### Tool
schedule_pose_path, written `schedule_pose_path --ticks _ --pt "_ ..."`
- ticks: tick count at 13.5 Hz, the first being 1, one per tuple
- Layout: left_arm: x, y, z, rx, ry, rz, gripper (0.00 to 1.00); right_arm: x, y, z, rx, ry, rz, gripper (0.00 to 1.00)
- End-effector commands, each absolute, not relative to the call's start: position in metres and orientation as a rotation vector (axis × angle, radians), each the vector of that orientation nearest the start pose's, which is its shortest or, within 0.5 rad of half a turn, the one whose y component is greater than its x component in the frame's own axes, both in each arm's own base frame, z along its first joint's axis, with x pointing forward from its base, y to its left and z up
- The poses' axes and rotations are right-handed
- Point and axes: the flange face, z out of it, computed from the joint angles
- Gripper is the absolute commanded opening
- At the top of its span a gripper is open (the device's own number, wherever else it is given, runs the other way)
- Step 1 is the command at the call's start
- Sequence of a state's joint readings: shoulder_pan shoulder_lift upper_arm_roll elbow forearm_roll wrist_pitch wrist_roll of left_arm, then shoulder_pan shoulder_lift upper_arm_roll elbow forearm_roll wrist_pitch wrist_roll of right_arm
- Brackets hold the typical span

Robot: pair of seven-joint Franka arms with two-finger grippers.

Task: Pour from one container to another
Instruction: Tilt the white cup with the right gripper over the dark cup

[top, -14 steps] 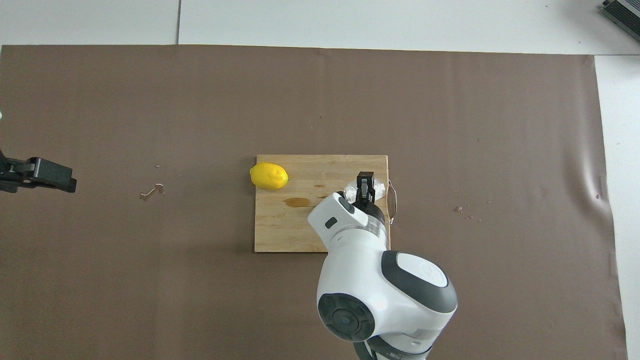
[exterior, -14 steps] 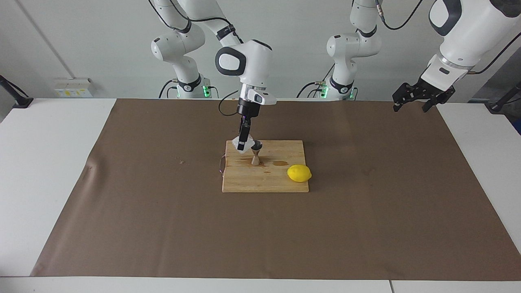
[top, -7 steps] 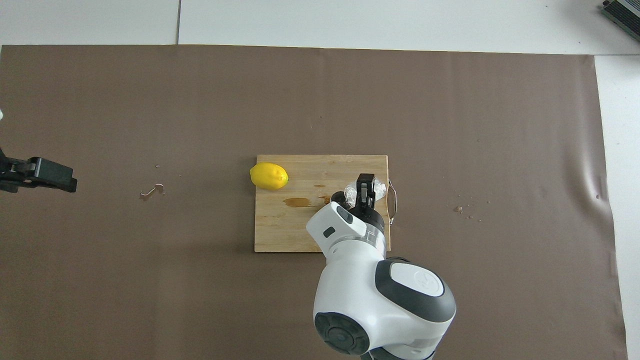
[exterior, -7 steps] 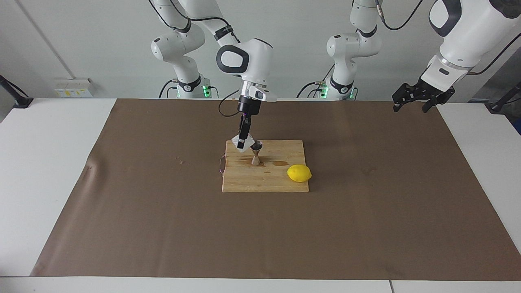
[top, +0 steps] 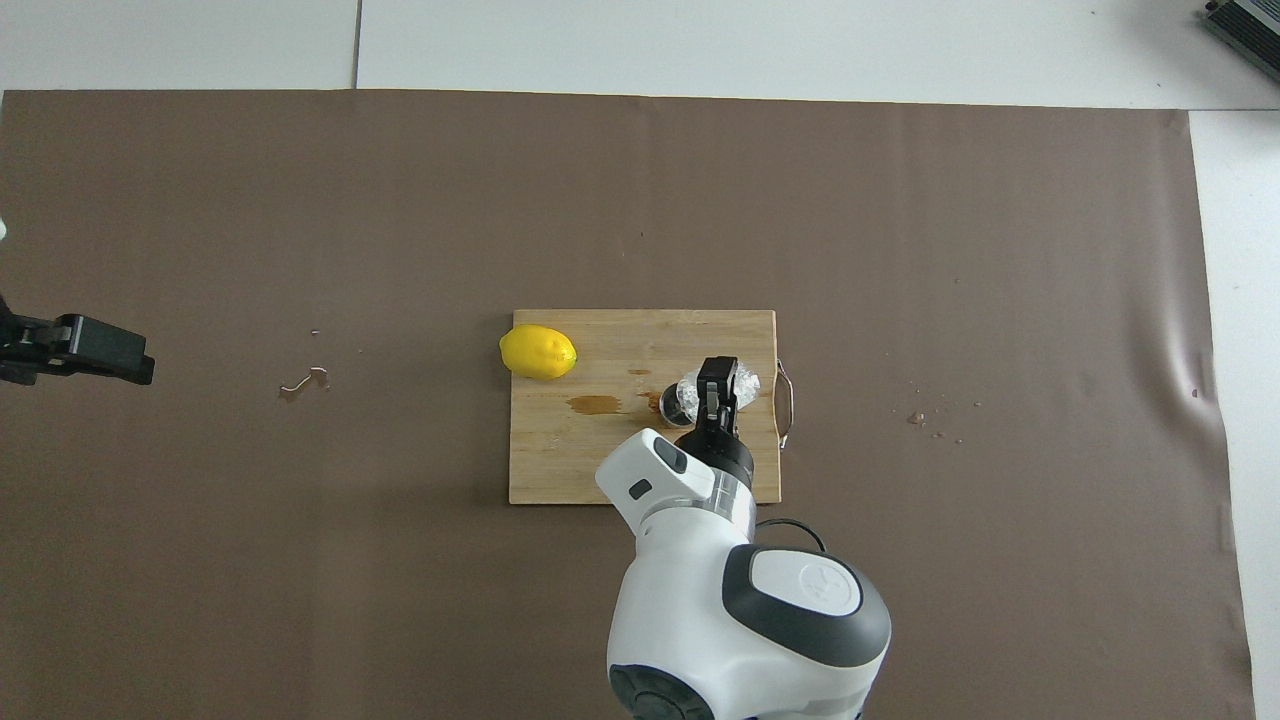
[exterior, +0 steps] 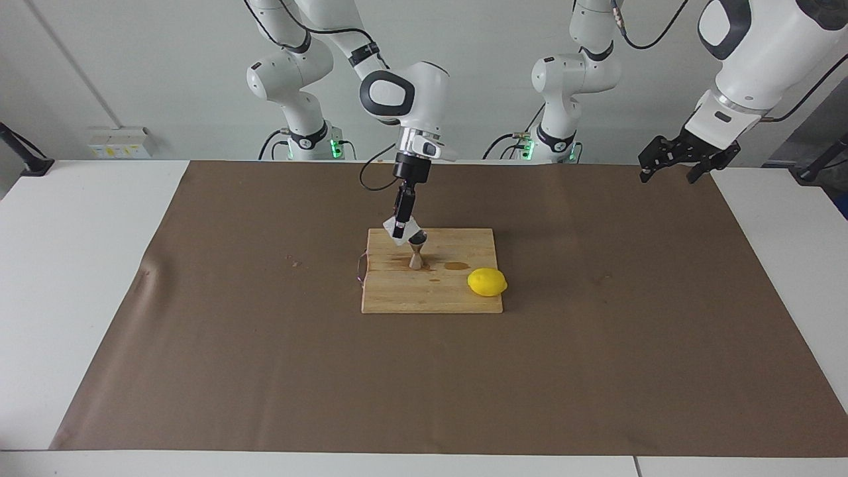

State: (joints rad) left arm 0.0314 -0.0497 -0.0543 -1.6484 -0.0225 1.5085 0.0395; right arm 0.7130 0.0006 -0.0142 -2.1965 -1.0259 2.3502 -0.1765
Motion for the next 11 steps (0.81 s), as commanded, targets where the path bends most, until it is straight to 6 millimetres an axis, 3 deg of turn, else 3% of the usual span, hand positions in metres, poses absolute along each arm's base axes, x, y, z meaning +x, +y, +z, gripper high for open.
schedule_pose_path --ticks 1,11 --pt "0.531 -0.016 0.608 -3.143 0.099 0.126 1.00 0.422 0.338 0.405 1.667 1.668 0.434 0.05" --pt "0.532 -0.015 0.608 -3.143 0.099 0.111 1.00 0.415 0.333 0.392 1.621 1.614 0.502 0.06"
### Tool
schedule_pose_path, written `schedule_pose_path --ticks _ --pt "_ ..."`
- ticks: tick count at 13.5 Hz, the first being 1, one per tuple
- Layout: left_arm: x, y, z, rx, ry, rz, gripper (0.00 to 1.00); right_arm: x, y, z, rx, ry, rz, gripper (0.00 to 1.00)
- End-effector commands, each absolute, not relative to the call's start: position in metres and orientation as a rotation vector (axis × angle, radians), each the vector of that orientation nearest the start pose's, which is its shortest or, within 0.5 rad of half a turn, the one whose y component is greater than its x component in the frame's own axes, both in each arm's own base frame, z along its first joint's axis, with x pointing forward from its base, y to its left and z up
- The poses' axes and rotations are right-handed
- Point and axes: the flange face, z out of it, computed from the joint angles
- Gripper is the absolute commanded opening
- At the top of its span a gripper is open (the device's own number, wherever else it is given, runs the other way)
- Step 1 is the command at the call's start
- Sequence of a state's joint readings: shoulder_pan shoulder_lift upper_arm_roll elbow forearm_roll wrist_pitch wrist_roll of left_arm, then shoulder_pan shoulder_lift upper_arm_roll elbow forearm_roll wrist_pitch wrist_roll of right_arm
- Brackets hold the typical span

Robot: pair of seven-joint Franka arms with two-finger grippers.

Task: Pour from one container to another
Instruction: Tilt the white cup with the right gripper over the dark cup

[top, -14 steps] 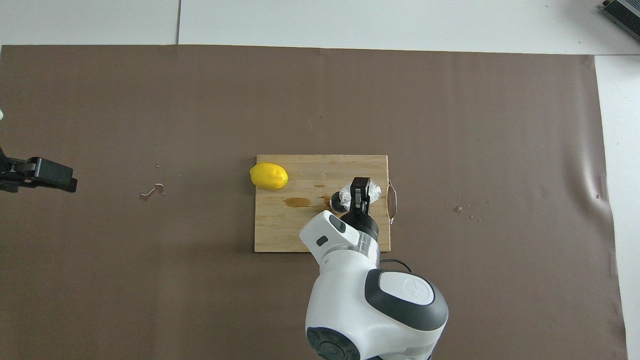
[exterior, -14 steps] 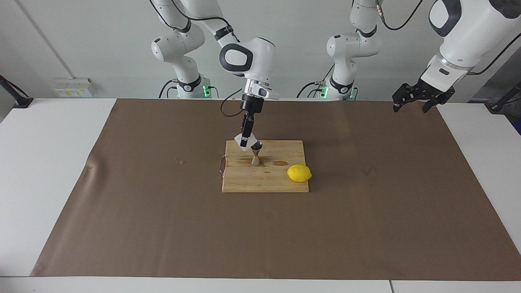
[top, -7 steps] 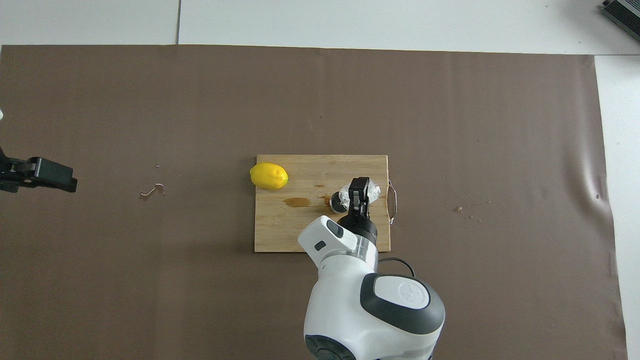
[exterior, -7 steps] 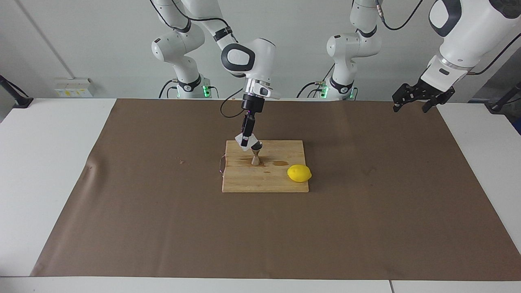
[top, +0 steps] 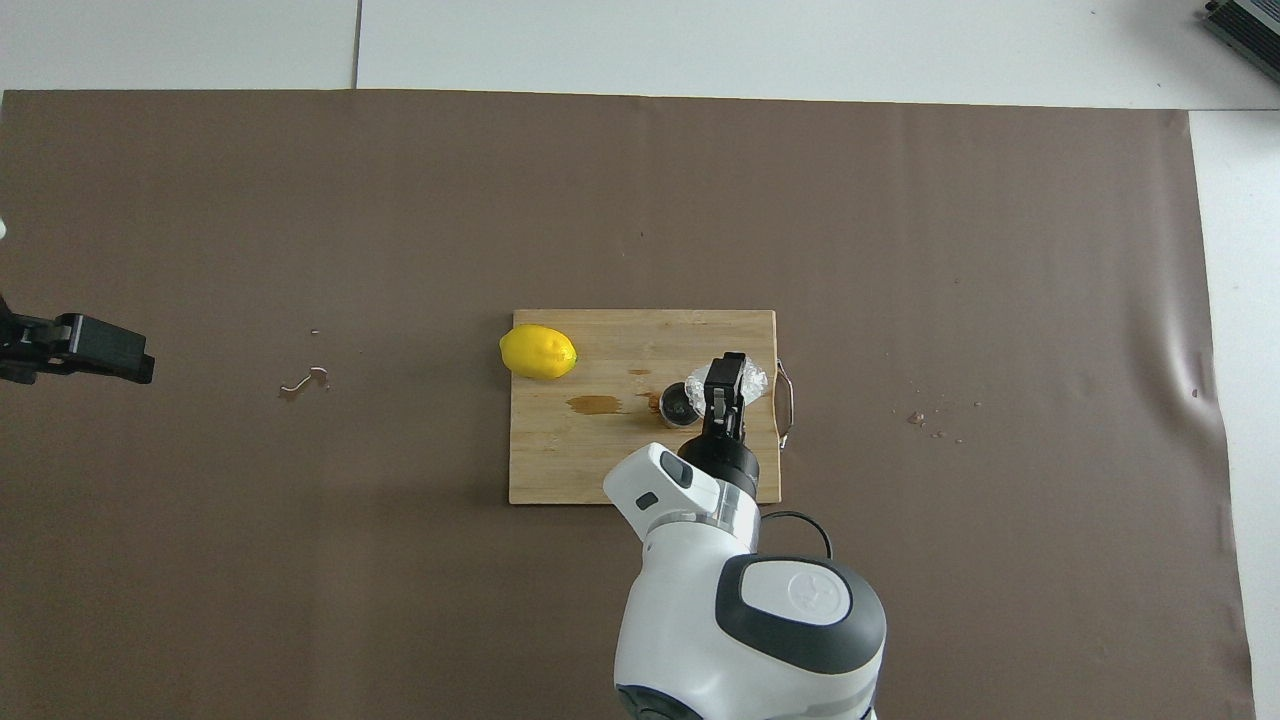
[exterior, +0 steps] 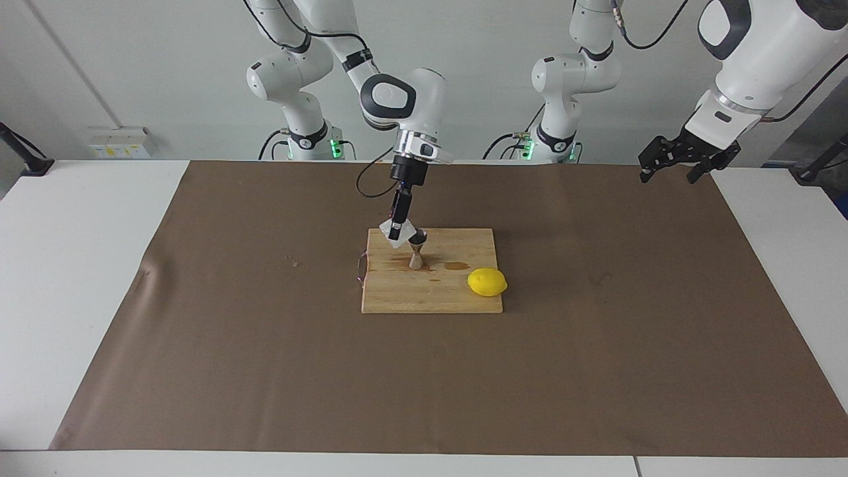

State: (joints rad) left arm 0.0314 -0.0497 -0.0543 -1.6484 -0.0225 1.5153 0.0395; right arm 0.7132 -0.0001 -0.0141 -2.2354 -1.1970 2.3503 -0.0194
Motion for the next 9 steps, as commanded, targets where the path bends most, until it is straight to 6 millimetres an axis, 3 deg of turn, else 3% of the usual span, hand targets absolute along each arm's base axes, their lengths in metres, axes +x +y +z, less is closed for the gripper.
schedule_pose_path --ticks 1,9 --pt "0.5325 -0.0139 0.6084 -3.143 0.103 0.109 1.00 0.4153 0.3335 0.3924 1.621 1.614 0.502 0.06" --pt "0.5308 -0.0179 0.6038 -3.142 0.122 0.113 1.00 0.4168 0.3361 0.3947 1.644 1.593 0.517 0.06"
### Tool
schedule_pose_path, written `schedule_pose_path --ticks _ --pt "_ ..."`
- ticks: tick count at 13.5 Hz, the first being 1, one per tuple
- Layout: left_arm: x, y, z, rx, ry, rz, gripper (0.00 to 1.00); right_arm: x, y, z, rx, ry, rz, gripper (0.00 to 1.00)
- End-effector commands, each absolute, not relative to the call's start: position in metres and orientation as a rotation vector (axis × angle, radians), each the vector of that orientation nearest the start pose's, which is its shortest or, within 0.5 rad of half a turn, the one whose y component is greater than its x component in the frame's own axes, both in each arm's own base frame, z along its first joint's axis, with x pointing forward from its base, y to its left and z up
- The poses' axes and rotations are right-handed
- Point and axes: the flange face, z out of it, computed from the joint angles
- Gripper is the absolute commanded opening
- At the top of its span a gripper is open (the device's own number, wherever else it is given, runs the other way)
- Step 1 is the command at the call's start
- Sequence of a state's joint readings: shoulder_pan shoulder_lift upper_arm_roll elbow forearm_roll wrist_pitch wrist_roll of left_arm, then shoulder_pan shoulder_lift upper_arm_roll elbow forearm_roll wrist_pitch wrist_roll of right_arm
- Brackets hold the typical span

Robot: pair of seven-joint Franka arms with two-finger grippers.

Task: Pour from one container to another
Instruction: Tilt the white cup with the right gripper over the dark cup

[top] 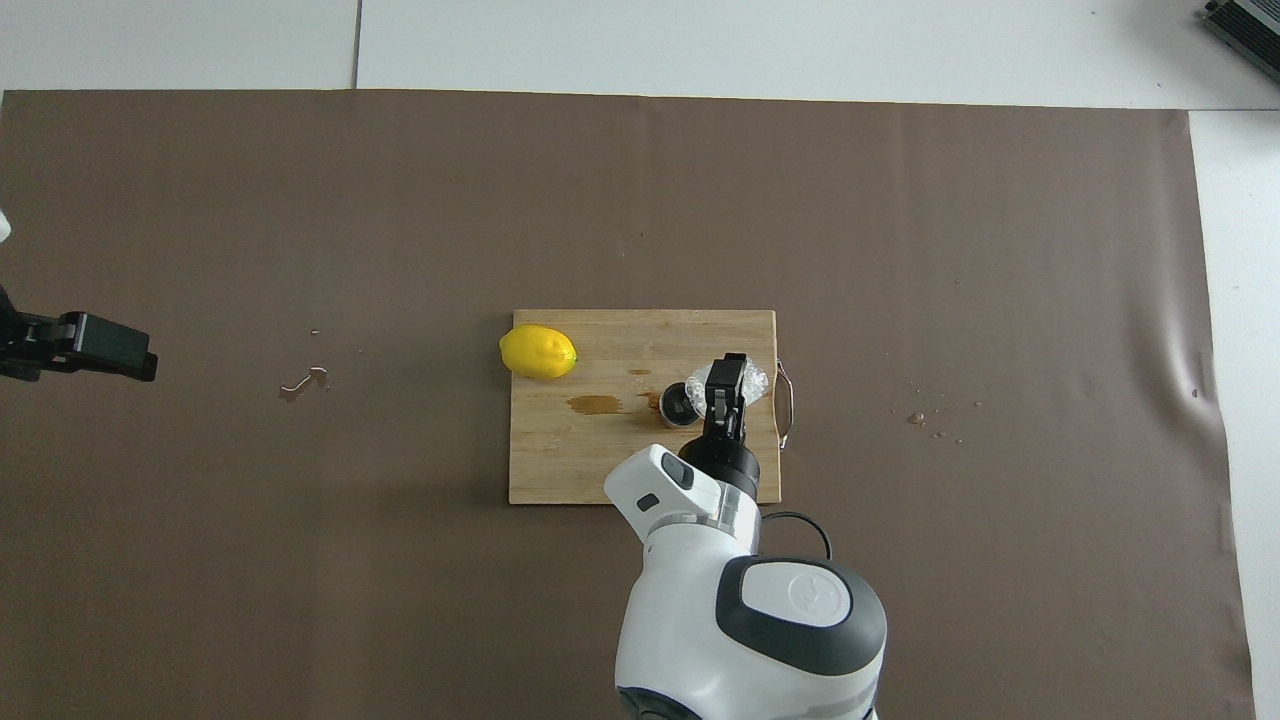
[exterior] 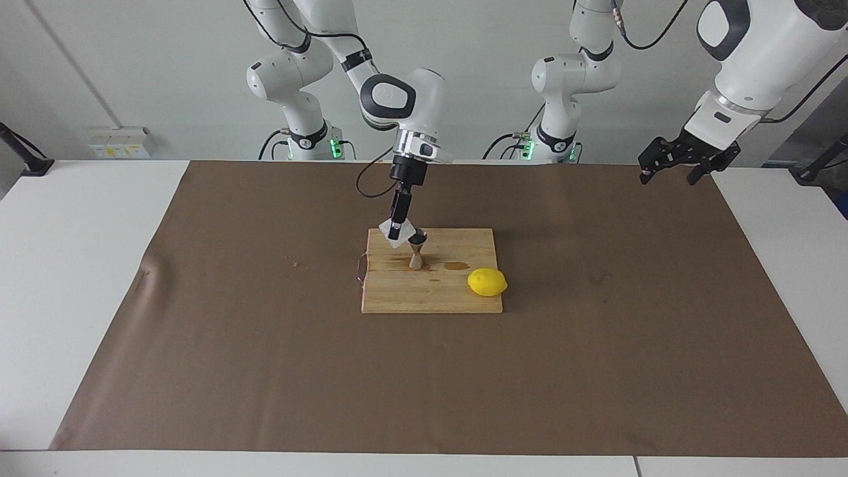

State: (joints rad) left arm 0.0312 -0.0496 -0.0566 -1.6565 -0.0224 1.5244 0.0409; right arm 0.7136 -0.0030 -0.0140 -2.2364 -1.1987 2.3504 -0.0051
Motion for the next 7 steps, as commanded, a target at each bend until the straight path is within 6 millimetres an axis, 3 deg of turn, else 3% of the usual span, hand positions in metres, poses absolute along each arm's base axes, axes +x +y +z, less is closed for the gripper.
schedule_pose_path --ticks 1,7 --pt "0.5305 -0.0195 0.6030 -3.142 0.127 0.118 1.00 0.4166 0.3371 0.3945 1.653 1.593 0.516 0.06" --pt "0.5312 -0.0270 0.6039 -3.141 0.146 0.092 1.00 0.4220 0.3438 0.3980 1.746 1.574 0.520 0.06"
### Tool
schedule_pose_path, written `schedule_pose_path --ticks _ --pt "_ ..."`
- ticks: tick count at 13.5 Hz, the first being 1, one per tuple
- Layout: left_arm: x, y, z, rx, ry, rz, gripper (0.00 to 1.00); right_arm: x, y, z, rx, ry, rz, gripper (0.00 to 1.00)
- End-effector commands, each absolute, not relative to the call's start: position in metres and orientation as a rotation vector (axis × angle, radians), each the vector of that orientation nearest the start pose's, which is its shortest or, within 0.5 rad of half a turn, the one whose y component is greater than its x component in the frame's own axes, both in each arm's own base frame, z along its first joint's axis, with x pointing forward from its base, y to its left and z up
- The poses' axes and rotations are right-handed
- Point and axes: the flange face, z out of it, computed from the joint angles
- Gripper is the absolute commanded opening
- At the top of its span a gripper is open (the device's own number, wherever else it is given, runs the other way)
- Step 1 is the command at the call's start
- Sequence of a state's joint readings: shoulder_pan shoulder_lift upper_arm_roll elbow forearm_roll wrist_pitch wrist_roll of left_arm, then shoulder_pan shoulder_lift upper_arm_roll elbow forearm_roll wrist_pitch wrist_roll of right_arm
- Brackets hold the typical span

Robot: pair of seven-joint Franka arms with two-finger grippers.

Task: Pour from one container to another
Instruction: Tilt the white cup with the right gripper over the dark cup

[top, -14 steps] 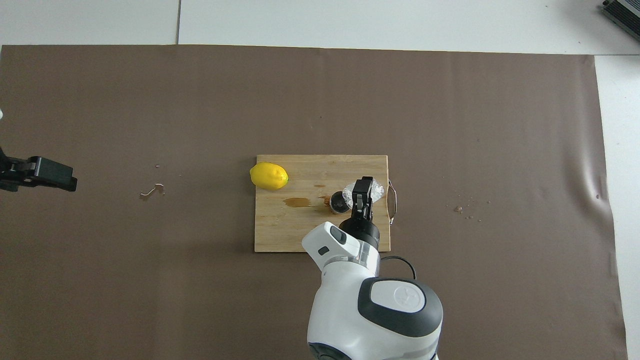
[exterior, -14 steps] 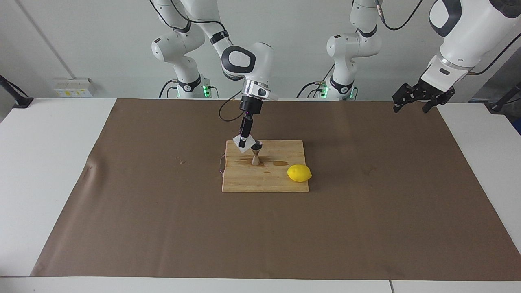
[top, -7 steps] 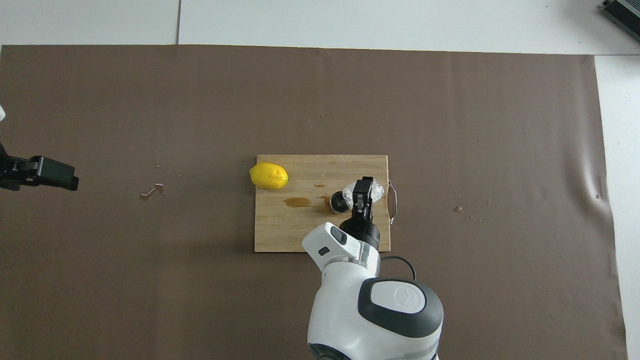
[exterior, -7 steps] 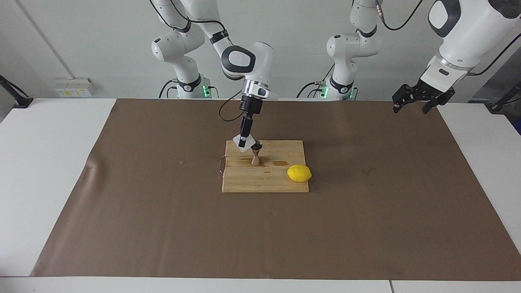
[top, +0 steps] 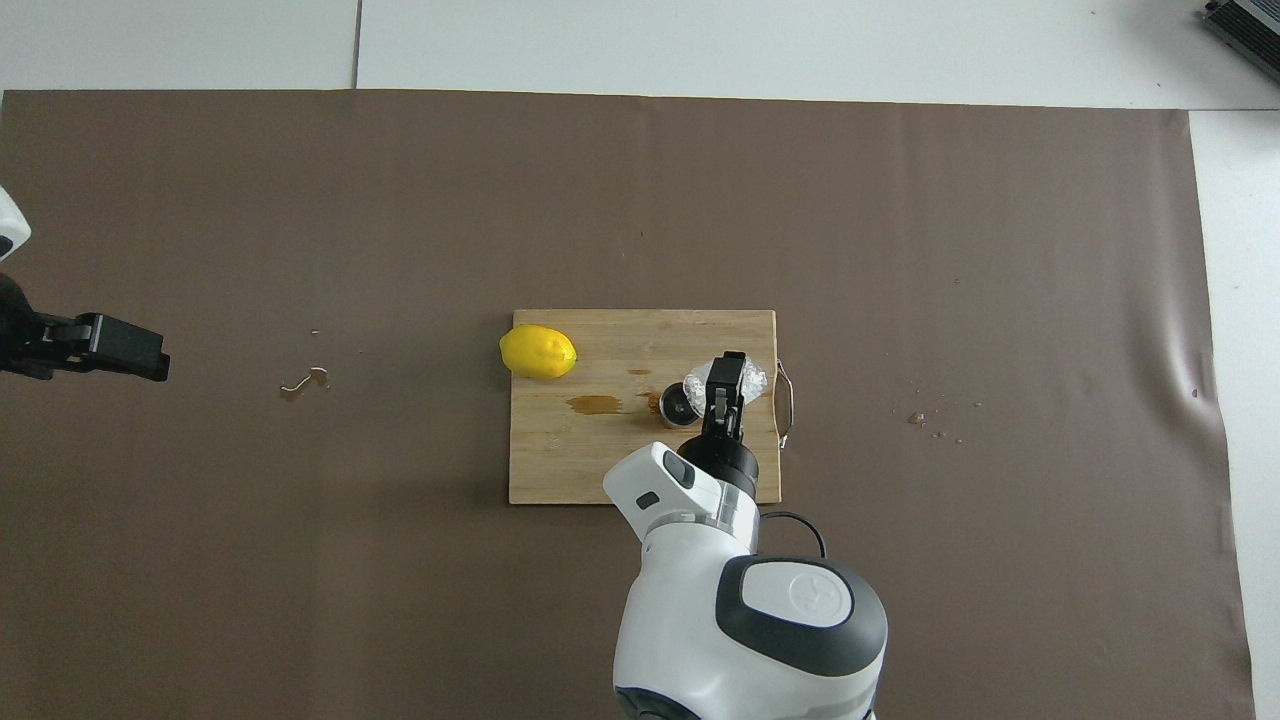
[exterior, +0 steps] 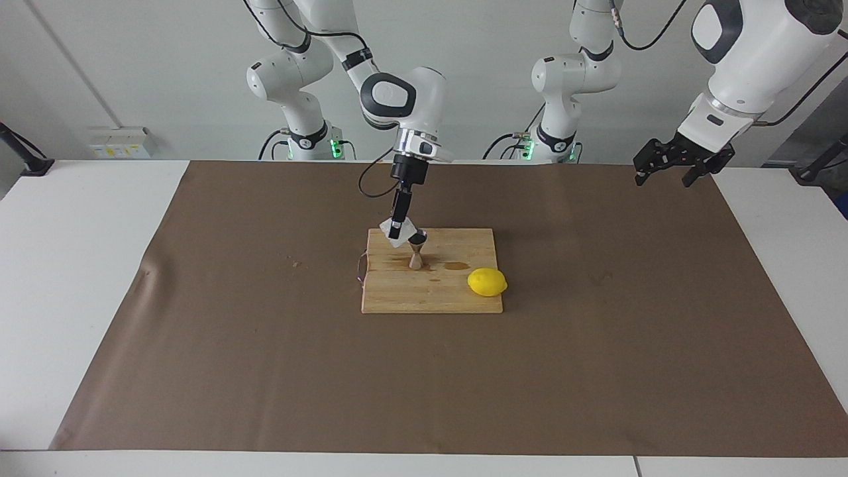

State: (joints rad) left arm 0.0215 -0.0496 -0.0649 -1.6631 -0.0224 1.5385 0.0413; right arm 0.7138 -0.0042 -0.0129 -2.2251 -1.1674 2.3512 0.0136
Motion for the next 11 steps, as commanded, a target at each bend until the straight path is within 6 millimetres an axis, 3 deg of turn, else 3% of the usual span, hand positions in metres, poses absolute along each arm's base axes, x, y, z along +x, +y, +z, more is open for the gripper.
schedule_pose_path --ticks 1,11 --pt "0.532 -0.027 0.603 -3.141 0.146 0.092 1.00 0.423 0.344 0.399 1.758 1.571 0.519 0.06" --pt "0.535 -0.022 0.610 -3.150 0.129 0.010 1.00 0.431 0.348 0.409 1.930 1.535 0.534 0.06"
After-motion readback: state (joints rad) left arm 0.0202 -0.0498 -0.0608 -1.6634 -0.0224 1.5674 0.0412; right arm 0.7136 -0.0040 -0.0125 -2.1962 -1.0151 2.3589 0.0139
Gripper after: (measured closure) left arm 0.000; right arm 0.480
